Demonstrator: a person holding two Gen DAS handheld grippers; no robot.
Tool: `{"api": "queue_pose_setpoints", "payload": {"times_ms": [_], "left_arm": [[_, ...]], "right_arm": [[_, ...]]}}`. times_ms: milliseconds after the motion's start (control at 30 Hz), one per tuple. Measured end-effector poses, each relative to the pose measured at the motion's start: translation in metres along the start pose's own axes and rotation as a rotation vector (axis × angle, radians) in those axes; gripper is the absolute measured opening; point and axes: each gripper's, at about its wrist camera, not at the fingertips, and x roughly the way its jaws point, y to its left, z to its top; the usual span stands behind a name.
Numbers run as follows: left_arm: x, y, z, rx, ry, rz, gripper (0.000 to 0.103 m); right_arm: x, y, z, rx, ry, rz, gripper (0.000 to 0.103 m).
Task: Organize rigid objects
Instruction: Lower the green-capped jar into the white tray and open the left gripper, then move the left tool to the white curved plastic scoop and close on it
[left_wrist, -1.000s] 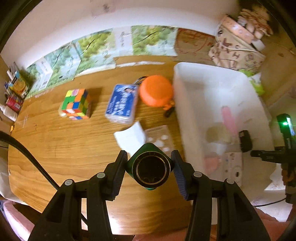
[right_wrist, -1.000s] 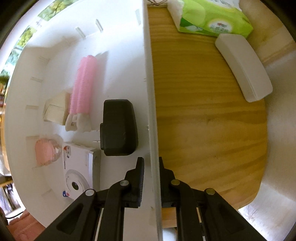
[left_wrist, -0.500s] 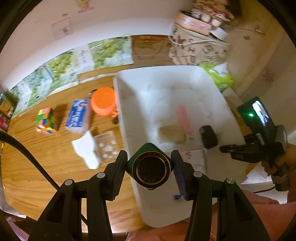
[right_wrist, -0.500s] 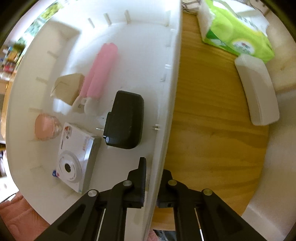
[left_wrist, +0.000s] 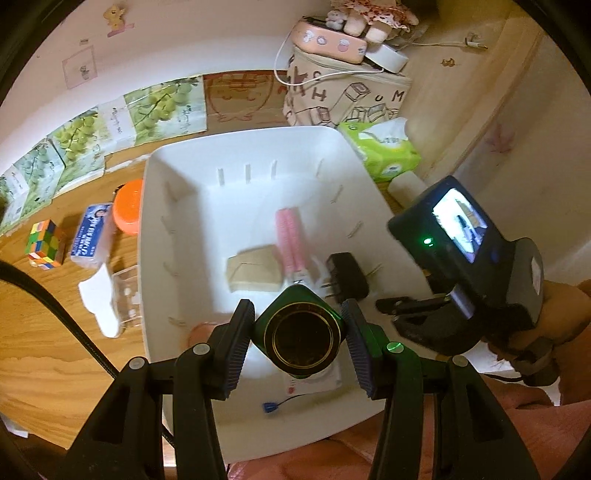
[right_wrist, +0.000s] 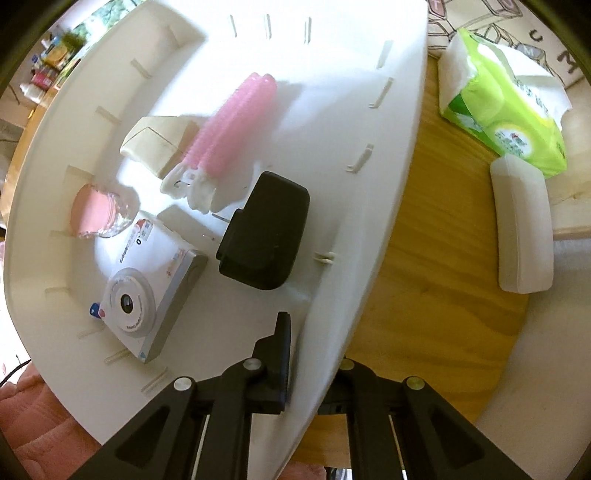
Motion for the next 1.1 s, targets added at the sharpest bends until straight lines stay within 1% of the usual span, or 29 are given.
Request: {"api": "queue_pose_setpoints", "payload": {"times_ms": [100,133,167,267,367,567,700,967,1100], "left_arm": [[0.002,-0.004,0.000,-0.015,-0.001,-0.018,0.053],[0.003,-0.005,0.000,-0.018,0.000,-0.014,0.057],[0.003,-0.006,-0.001,-0.021,-0.001,-0.009,0.064],[-0.003,-0.005,-0.001,-0.041,-0.021,0.002,0.075],[-0.009,-0.002,-0.002,-0.051,-0.045,0.018,0.076],[-0.013,0.012,-0.005,-0.076,-0.049,0.039,0.076],[-0.019,0.025,-0.007,-0.084,-0.049,0.052,0.076],[-0.032,0.061,-0.011,-0.106,-0.044,0.078,0.076],[-0.037,0.086,-0.013,-0.125,-0.036,0.099,0.076]], "right_arm": [[-0.003,-0.008,-0.002,-0.018,0.000,0.001,0.009],[-0.004,-0.009,-0.003,-0.022,-0.001,0.000,0.009],[-0.005,-0.011,-0.003,-0.026,-0.002,-0.001,0.009],[-0.005,-0.014,-0.003,-0.029,-0.004,0.001,0.009],[-0.006,-0.013,-0.003,-0.031,-0.003,-0.003,0.009],[-0.012,-0.019,0.002,-0.004,0.006,0.002,0.009],[-0.010,-0.024,0.001,0.042,0.010,0.005,0.009],[-0.008,-0.039,0.003,0.153,0.022,0.014,0.008],[-0.008,-0.044,0.004,0.204,0.026,0.007,0.008]]}}
